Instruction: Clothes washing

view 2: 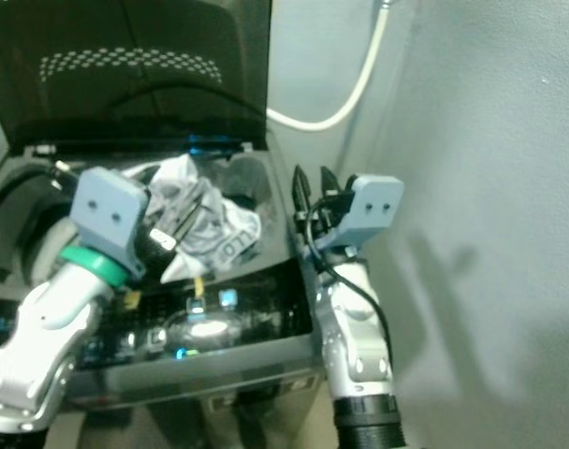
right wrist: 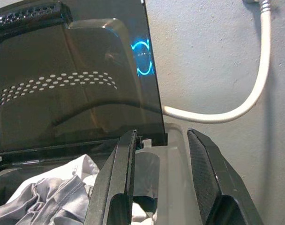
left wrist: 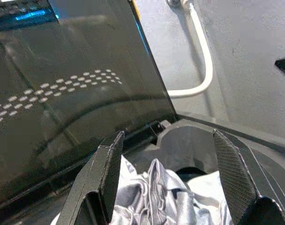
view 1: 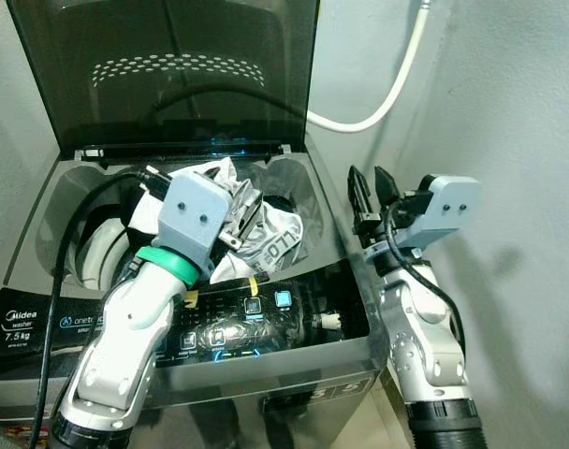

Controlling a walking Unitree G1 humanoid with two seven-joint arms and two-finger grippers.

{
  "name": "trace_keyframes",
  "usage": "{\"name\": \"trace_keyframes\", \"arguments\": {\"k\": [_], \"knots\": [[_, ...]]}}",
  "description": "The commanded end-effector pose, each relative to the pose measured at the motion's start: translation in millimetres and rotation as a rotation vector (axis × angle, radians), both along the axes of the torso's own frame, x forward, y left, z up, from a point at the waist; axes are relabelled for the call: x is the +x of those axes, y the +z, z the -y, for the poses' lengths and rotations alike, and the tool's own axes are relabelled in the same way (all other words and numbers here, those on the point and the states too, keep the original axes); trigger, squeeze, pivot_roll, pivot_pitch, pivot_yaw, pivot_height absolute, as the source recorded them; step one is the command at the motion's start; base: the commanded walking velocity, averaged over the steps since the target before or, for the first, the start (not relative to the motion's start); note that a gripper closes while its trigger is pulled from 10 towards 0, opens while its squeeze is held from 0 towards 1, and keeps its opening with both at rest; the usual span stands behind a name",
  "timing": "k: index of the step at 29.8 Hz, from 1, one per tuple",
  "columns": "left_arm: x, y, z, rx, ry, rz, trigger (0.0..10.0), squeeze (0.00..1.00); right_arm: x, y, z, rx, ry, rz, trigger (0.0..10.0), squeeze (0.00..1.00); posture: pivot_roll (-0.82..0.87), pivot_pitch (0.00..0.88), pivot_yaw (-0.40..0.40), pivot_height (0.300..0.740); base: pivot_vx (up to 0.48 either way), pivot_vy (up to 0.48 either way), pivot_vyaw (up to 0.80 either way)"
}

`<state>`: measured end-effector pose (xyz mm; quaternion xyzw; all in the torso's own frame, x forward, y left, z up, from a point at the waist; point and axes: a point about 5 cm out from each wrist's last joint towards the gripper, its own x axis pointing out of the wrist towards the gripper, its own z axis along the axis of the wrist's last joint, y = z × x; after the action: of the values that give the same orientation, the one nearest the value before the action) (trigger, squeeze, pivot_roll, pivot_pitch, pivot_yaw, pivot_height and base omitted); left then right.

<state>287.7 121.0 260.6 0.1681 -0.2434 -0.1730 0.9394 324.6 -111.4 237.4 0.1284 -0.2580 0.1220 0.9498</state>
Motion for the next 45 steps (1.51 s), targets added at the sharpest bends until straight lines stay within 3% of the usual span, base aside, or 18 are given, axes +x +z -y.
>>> {"name": "trace_keyframes", "arguments": {"k": [1, 8, 11, 13, 14, 16, 20, 27, 45], "knots": [[0.1, 1, 1.4, -0.017, -0.009, 0.002, 10.0, 0.00, 0.9, 1, -1.5, -0.004, 0.006, 0.005, 10.0, 0.00, 0.05, 0.031, 0.024, 0.740, 0.000, 0.000, 0.00], [3.7, 3, -7.4, -0.140, 0.023, -0.038, 10.0, 0.00, 3.0, -4, 0.2, -0.018, -0.003, -0.021, 10.0, 0.00, 0.05, 0.037, 0.011, 0.740, 0.000, 0.000, 0.00], [8.2, -1, -19.6, -0.283, 0.058, -0.099, 10.0, 0.00, 5.8, -11, 0.5, -0.033, -0.018, -0.051, 10.0, 0.00, 0.05, 0.037, 0.011, 0.740, 0.000, 0.000, 0.00], [8.2, -1, -19.6, -0.283, 0.058, -0.099, 10.0, 0.00, 5.8, -11, 0.5, -0.033, -0.018, -0.051, 10.0, 0.00, 0.05, 0.037, 0.011, 0.740, 0.000, 0.000, 0.00], [9.2, -2, -24.0, -0.354, 0.062, -0.116, 10.0, 0.00, 6.1, -13, 0.4, -0.035, -0.020, -0.056, 10.0, 0.00, 0.06, 0.039, 0.003, 0.740, 0.000, 0.000, 0.00], [10.8, -1, -31.9, -0.412, 0.090, -0.119, 10.0, 0.00, 6.0, -14, -0.1, -0.033, -0.019, -0.059, 10.0, 0.00, 0.06, 0.039, 0.004, 0.740, 0.000, 0.000, 0.00], [11.1, 0, -34.1, -0.372, 0.102, -0.102, 10.0, 0.00, 5.5, -13, -0.5, -0.026, -0.017, -0.056, 10.0, 0.00, 0.06, 0.039, 0.005, 0.740, 0.000, 0.000, 0.00], [14.5, 2, -38.0, -0.458, 0.100, -0.130, 10.0, 0.00, 4.9, -11, -1.0, -0.022, -0.011, -0.045, 10.0, 0.00, 0.05, 0.039, 0.007, 0.740, 0.000, 0.000, 0.00], [16.6, -1, -37.0, -0.418, 0.100, -0.142, 10.0, 0.00, 5.1, -13, -0.2, -0.032, -0.016, -0.048, 10.0, 0.00, 0.04, 0.023, 0.015, 0.740, 0.000, 0.000, 0.00]]}}
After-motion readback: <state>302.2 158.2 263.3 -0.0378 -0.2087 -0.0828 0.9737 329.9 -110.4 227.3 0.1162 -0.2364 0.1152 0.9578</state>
